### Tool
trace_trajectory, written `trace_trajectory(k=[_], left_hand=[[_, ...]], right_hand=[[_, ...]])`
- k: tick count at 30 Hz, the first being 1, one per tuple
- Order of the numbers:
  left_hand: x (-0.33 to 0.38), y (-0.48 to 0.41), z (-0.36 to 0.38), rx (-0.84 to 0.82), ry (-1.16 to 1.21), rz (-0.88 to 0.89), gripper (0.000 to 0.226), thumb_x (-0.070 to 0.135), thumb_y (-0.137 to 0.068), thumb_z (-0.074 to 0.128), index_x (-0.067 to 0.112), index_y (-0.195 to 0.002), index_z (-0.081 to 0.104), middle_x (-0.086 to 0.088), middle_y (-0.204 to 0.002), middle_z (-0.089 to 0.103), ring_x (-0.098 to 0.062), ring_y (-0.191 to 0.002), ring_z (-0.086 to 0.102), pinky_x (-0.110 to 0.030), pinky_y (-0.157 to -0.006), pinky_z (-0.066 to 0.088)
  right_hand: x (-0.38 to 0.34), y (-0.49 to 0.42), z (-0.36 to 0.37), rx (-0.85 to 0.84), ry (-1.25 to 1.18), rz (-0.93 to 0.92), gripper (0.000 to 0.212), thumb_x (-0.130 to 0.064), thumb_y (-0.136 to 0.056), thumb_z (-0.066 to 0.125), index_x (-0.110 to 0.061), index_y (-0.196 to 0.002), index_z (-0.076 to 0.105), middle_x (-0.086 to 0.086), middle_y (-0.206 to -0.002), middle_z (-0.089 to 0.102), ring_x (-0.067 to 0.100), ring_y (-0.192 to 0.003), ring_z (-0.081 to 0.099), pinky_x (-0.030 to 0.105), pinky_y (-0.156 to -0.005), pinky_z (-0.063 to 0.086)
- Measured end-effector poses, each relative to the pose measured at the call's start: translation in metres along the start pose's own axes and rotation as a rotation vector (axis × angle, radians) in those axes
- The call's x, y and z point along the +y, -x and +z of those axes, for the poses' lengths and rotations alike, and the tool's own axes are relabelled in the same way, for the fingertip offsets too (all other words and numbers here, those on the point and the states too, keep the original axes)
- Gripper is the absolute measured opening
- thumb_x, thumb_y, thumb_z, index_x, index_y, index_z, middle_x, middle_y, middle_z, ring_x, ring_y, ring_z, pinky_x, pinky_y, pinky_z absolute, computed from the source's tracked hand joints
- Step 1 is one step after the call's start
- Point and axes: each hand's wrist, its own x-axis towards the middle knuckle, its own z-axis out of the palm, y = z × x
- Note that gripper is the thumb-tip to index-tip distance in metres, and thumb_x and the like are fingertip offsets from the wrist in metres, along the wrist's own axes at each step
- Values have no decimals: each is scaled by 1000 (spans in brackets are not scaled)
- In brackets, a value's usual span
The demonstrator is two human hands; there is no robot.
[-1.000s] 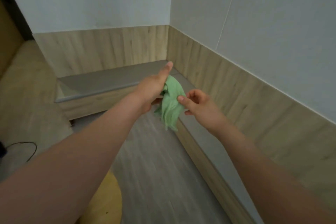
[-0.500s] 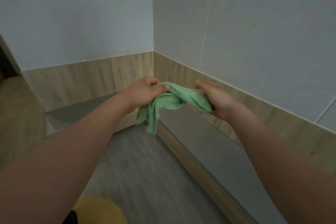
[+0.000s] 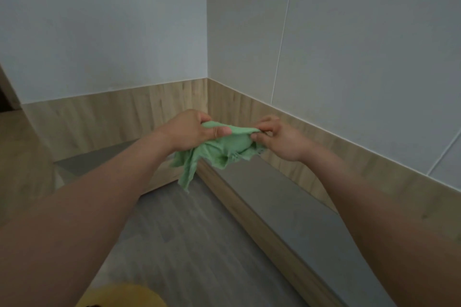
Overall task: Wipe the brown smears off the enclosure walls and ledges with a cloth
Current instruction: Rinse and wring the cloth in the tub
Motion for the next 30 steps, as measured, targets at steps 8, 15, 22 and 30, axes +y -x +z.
trace_trajectory(k=[8,15,22,30], left_hand=[[-25,-15,16,25,-126,23,31,49,-93,70,23,-103,59,9,-93,61,-6,-83,57,-25,-63,40],[-47,-26,-2,-33,-417,118,17,31,-98,69,14,-102,67,0,-96,63,-22,-94,58,-29,-70,33],[-58,-13,-29,-61,-409,-56,88,104,-59,41,17,-64,56,0,-62,53,-17,-59,50,-31,-58,35],[-68,-3,-22,-581,411,-213,38,14,-87,80,6,-122,68,-17,-122,73,-27,-103,74,-32,-83,62]], right_hand=[[11,-6,-3,90,-234,240,10,-26,-106,50,-21,-102,58,-2,-92,62,13,-84,56,26,-73,46],[37,-3,-15,54,-235,247,18,-32,-94,75,-16,-101,73,4,-93,74,21,-84,69,36,-75,56],[69,-1,-33,60,-623,257,10,-20,-96,71,-11,-99,75,-4,-82,74,11,-77,68,26,-68,55],[77,-2,-22,82,-985,302,21,-26,-100,57,-8,-104,68,8,-91,69,23,-81,65,25,-65,57]])
